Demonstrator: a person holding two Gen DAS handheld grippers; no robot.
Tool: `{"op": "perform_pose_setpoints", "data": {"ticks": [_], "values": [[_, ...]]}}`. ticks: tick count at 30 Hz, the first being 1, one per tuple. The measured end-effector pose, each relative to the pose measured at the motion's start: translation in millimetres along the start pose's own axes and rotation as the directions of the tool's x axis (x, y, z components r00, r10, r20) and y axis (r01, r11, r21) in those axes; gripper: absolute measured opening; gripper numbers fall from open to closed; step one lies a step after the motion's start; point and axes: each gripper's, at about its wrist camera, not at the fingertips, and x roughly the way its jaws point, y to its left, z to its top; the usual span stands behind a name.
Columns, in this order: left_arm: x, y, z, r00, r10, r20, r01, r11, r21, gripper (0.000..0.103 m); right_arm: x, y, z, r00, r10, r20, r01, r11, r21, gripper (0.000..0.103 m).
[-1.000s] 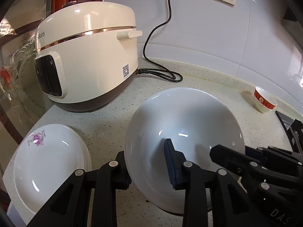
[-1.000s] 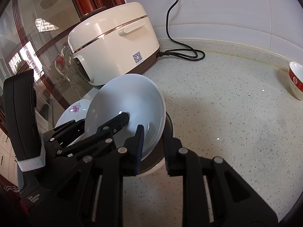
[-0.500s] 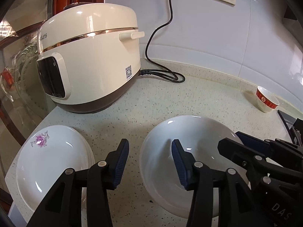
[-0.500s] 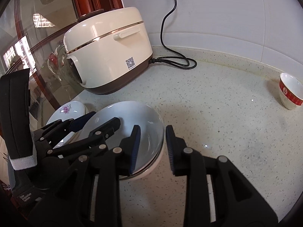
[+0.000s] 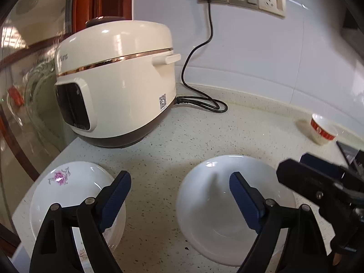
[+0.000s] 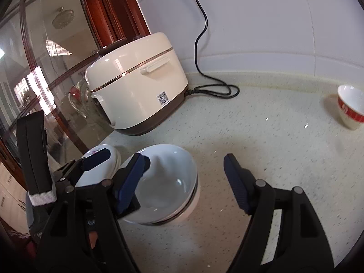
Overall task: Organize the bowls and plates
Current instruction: 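Open both grippers to release the flower-pattern bowl, then move both grippers to the red-rimmed white bowl by the wall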
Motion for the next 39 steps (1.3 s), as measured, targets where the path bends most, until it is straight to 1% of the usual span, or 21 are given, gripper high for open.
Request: {"op": "perform_pose_setpoints", "data": {"ticks": [3, 5, 7, 8, 9, 10, 11, 13, 14, 16, 17, 19, 22, 25, 28, 30, 32, 33, 35, 37, 39], "values": [[0, -10, 1, 0.999, 0.043, 0.005, -0.043, 0.999, 0.029, 0.089, -1, -3, 4, 1.000, -0.014, 0.015, 0.014, 1.000, -0.013, 0.076], [-7, -20, 6, 0.999, 0.049, 0.023, -0.050, 0.998, 0.032, 0.089, -4, -7, 9, 0.999, -0.048, 0.018, 0.049, 0.998, -0.039, 0.076], [-17, -33, 15, 0.998, 0.020, 0.061, -0.022, 0.999, 0.028, 0.091, -15, -17, 15, 0.993, -0.108, 0.056, 0.110, 0.993, -0.030, 0.076], [-20, -41, 20, 0.997, -0.001, 0.077, -0.001, 1.000, 0.028, 0.093, -27, -30, 20, 0.983, -0.156, 0.094, 0.156, 0.988, 0.009, 0.076], [-21, -52, 26, 0.996, -0.025, 0.083, 0.022, 0.999, 0.033, 0.098, -34, -41, 24, 0.977, -0.183, 0.109, 0.179, 0.983, 0.043, 0.077], [-21, -66, 32, 0.995, -0.051, 0.085, 0.047, 0.998, 0.046, 0.101, -41, -53, 28, 0.971, -0.210, 0.118, 0.201, 0.976, 0.083, 0.078], [-20, -80, 38, 0.993, -0.073, 0.091, 0.067, 0.996, 0.060, 0.101, -49, -70, 31, 0.963, -0.239, 0.124, 0.221, 0.965, 0.140, 0.079], [-12, -108, 49, 0.990, -0.100, 0.100, 0.092, 0.992, 0.086, 0.102, -67, -112, 32, 0.948, -0.290, 0.130, 0.245, 0.928, 0.282, 0.079], [-6, -121, 54, 0.988, -0.121, 0.093, 0.112, 0.989, 0.098, 0.102, -72, -125, 31, 0.944, -0.304, 0.126, 0.250, 0.912, 0.324, 0.079], [13, -152, 65, 0.983, -0.180, 0.047, 0.174, 0.979, 0.110, 0.102, -84, -163, 27, 0.926, -0.365, 0.100, 0.290, 0.853, 0.434, 0.079], [22, -165, 69, 0.978, -0.208, 0.019, 0.206, 0.973, 0.100, 0.102, -87, -173, 25, 0.921, -0.379, 0.093, 0.298, 0.838, 0.458, 0.079], [40, -188, 75, 0.965, -0.261, -0.021, 0.262, 0.962, 0.071, 0.102, -94, -203, 17, 0.909, -0.410, 0.073, 0.313, 0.789, 0.529, 0.079], [65, -216, 79, 0.953, -0.298, -0.057, 0.302, 0.951, 0.062, 0.102, -101, -225, 11, 0.899, -0.434, 0.057, 0.324, 0.746, 0.582, 0.079], [87, -228, 79, 0.935, -0.344, -0.084, 0.347, 0.938, 0.020, 0.102, -103, -242, 8, 0.899, -0.436, 0.050, 0.316, 0.722, 0.616, 0.079], [100, -245, 80, 0.937, -0.341, -0.072, 0.341, 0.940, -0.011, 0.102, -101, -250, 7, 0.895, -0.442, 0.061, 0.309, 0.712, 0.630, 0.079], [110, -252, 82, 0.939, -0.339, -0.063, 0.340, 0.941, -0.001, 0.102, -100, -254, 8, 0.893, -0.444, 0.071, 0.303, 0.712, 0.634, 0.079], [118, -256, 80, 0.949, -0.310, -0.050, 0.312, 0.950, 0.031, 0.102, -95, -260, 10, 0.883, -0.464, 0.073, 0.324, 0.713, 0.621, 0.079], [123, -255, 78, 0.955, -0.293, -0.050, 0.295, 0.955, 0.037, 0.102, -90, -266, 12, 0.882, -0.466, 0.067, 0.329, 0.712, 0.621, 0.079], [129, -250, 77, 0.956, -0.289, -0.057, 0.290, 0.957, 0.013, 0.102, -79, -282, 12, 0.899, -0.433, 0.062, 0.295, 0.705, 0.645, 0.079], [132, -241, 79, 0.955, -0.293, -0.052, 0.292, 0.956, -0.029, 0.102, -71, -290, 13, 0.897, -0.440, 0.032, 0.316, 0.690, 0.651, 0.078], [131, -238, 80, 0.958, -0.284, -0.034, 0.283, 0.958, -0.031, 0.102, -62, -298, 16, 0.884, -0.467, -0.004, 0.361, 0.678, 0.640, 0.078]]}}
